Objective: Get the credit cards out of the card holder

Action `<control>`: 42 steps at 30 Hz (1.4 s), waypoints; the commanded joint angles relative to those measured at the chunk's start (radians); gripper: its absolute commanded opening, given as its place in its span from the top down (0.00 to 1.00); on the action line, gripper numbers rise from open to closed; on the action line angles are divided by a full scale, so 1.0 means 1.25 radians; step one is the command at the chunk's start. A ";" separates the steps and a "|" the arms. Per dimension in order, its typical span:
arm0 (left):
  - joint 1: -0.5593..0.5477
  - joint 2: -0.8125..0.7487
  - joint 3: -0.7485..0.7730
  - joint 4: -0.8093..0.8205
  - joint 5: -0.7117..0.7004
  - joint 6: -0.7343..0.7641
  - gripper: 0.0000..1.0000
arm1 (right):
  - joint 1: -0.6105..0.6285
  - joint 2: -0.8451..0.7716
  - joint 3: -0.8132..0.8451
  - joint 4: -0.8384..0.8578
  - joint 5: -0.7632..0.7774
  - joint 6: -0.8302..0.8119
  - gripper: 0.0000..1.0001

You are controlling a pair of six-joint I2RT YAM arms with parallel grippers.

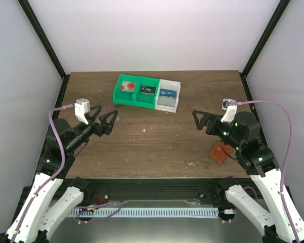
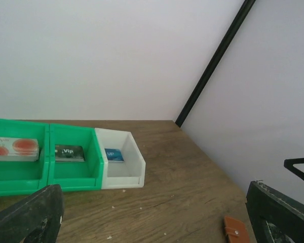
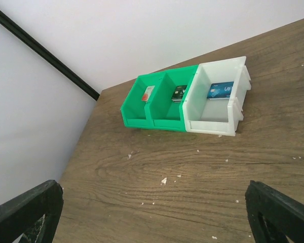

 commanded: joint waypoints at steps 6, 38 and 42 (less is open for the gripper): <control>-0.003 -0.020 -0.034 -0.013 0.002 0.037 0.00 | -0.007 -0.028 -0.035 -0.006 0.065 0.042 0.00; -0.003 -0.121 -0.231 0.014 -0.034 0.094 0.00 | -0.220 0.144 -0.326 -0.079 0.309 0.354 0.49; -0.009 -0.143 -0.238 0.016 -0.042 0.106 0.00 | -0.294 0.189 -0.360 -0.035 0.297 0.372 0.49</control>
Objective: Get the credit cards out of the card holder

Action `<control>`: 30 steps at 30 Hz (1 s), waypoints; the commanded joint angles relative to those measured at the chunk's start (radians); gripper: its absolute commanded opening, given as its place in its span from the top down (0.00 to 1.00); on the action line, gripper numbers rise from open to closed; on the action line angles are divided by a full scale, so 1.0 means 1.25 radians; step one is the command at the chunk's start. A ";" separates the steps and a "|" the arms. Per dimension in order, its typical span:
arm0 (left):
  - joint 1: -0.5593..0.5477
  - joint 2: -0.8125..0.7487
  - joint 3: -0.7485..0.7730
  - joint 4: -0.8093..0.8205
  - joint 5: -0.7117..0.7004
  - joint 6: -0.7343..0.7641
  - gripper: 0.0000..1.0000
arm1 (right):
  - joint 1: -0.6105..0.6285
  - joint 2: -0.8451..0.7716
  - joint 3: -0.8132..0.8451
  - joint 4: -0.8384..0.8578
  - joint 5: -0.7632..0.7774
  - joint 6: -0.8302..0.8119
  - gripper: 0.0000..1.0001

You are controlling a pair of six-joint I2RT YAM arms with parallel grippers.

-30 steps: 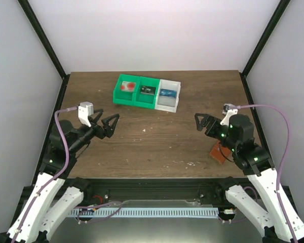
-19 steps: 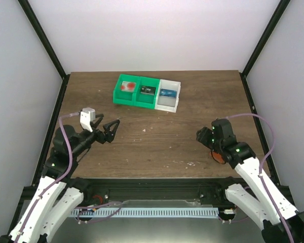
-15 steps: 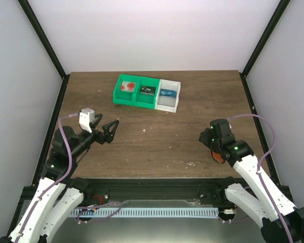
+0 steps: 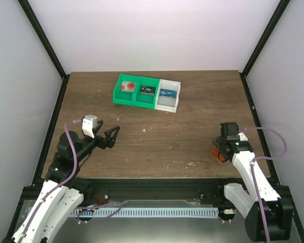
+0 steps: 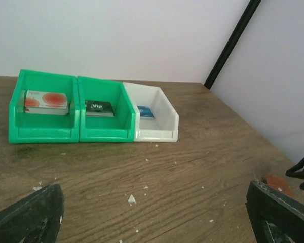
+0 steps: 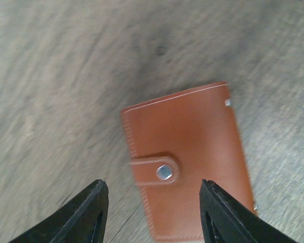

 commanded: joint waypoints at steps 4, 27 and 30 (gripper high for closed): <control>-0.014 -0.039 -0.011 0.023 -0.018 0.027 0.00 | -0.114 0.014 -0.090 0.156 -0.054 0.030 0.52; -0.033 -0.055 -0.025 0.027 -0.003 0.028 0.00 | -0.099 0.270 -0.137 0.429 -0.417 -0.199 0.56; -0.034 -0.056 -0.024 0.027 -0.005 0.030 0.00 | -0.068 0.265 -0.137 0.428 -0.440 -0.219 0.56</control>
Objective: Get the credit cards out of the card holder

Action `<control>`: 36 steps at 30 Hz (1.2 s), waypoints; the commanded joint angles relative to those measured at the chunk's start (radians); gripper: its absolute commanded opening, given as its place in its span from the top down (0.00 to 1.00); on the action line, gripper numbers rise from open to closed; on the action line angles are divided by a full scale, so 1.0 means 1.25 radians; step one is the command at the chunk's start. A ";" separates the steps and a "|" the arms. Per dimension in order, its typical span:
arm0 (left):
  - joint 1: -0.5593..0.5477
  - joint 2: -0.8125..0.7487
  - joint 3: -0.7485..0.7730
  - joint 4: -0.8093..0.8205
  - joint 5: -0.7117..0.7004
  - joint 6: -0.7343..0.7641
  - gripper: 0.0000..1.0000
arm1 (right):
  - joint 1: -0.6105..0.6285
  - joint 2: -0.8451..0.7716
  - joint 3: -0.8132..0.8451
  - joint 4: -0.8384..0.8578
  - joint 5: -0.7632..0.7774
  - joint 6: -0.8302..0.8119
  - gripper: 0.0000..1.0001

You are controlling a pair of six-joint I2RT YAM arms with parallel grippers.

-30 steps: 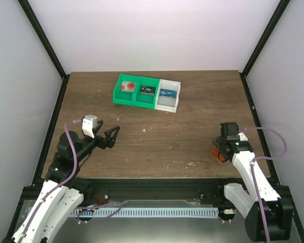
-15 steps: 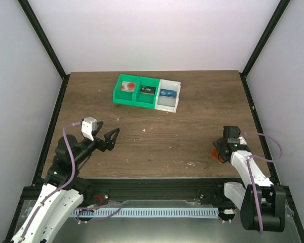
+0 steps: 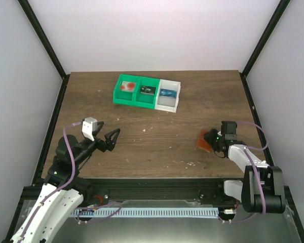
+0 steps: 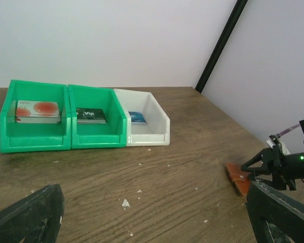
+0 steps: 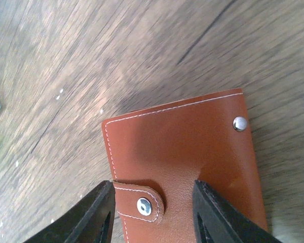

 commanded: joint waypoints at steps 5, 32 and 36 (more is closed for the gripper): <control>-0.002 0.005 -0.005 0.017 -0.015 0.014 0.00 | 0.084 -0.002 0.043 -0.104 -0.100 -0.085 0.54; -0.012 -0.001 -0.007 0.013 -0.001 0.010 0.03 | 0.004 0.009 -0.024 -0.008 -0.104 -0.092 0.49; -0.012 0.005 -0.002 0.009 0.002 0.004 0.03 | 0.004 0.016 -0.023 0.007 -0.118 -0.116 0.65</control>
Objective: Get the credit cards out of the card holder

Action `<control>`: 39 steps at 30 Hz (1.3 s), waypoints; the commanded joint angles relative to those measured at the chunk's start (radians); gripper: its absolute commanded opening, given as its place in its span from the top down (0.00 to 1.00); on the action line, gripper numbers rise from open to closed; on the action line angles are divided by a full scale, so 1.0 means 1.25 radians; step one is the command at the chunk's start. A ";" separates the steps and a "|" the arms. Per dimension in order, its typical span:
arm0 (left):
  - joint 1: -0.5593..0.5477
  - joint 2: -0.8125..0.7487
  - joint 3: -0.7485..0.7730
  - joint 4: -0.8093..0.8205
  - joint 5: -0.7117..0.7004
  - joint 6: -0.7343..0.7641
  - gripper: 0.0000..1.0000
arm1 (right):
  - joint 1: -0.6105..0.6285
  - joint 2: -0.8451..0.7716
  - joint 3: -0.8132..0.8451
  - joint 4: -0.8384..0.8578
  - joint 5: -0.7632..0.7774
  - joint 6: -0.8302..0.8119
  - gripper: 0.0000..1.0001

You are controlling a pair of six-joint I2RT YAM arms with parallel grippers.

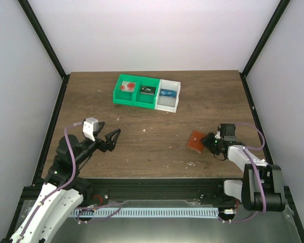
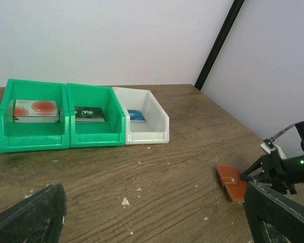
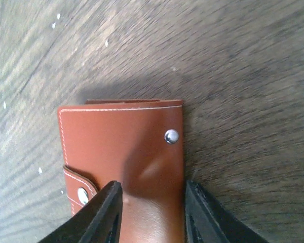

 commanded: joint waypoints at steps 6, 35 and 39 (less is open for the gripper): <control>-0.002 0.025 0.021 -0.009 -0.003 -0.028 0.06 | -0.003 0.002 -0.016 0.081 -0.101 -0.081 0.90; -0.003 0.267 0.012 0.055 0.253 -0.225 0.30 | -0.007 0.056 0.012 0.103 -0.111 -0.127 0.58; -0.006 0.300 -0.022 0.114 0.286 -0.283 0.37 | 0.009 0.109 0.014 0.136 -0.154 -0.143 0.59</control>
